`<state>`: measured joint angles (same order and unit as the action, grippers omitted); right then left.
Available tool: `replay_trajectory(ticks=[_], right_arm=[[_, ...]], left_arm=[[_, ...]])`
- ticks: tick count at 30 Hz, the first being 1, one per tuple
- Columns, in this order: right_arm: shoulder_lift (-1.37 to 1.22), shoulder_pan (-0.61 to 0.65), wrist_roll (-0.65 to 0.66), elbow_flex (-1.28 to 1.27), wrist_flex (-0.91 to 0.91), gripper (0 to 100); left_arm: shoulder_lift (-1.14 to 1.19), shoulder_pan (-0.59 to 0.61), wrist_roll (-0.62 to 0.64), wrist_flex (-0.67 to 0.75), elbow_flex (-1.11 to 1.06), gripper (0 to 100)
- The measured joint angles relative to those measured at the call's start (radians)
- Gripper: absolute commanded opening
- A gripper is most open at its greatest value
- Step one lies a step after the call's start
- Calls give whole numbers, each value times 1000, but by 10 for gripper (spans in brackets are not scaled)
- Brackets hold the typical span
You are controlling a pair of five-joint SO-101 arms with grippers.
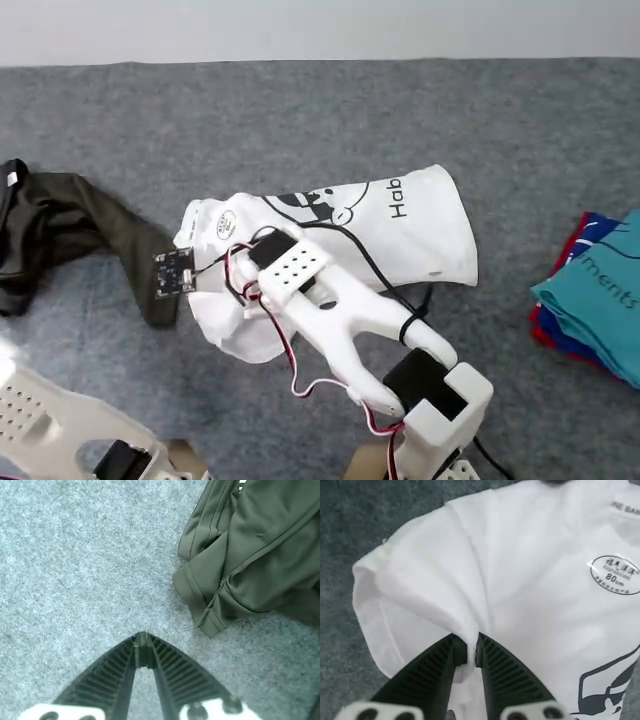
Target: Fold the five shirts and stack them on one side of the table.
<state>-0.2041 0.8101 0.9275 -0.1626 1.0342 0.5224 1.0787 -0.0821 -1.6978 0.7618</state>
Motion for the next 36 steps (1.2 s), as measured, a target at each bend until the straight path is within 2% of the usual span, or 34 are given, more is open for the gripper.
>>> replay_trajectory(ticks=[7,12,21,26,31,36], right_arm=[[-20,-29,0,9,-74,10],[-138,-69,-28,135,-71,10],[-356,-103,-37,494,77,11],[-420,-133,-37,603,101,13],[-442,-164,-37,635,101,42],[-465,-198,-41,638,101,146]], left_arm=[[0,0,0,0,0,2],[0,0,0,0,0,2],[0,0,0,0,0,2],[0,0,0,0,0,2],[0,0,0,0,0,2],[0,0,0,0,0,2]])
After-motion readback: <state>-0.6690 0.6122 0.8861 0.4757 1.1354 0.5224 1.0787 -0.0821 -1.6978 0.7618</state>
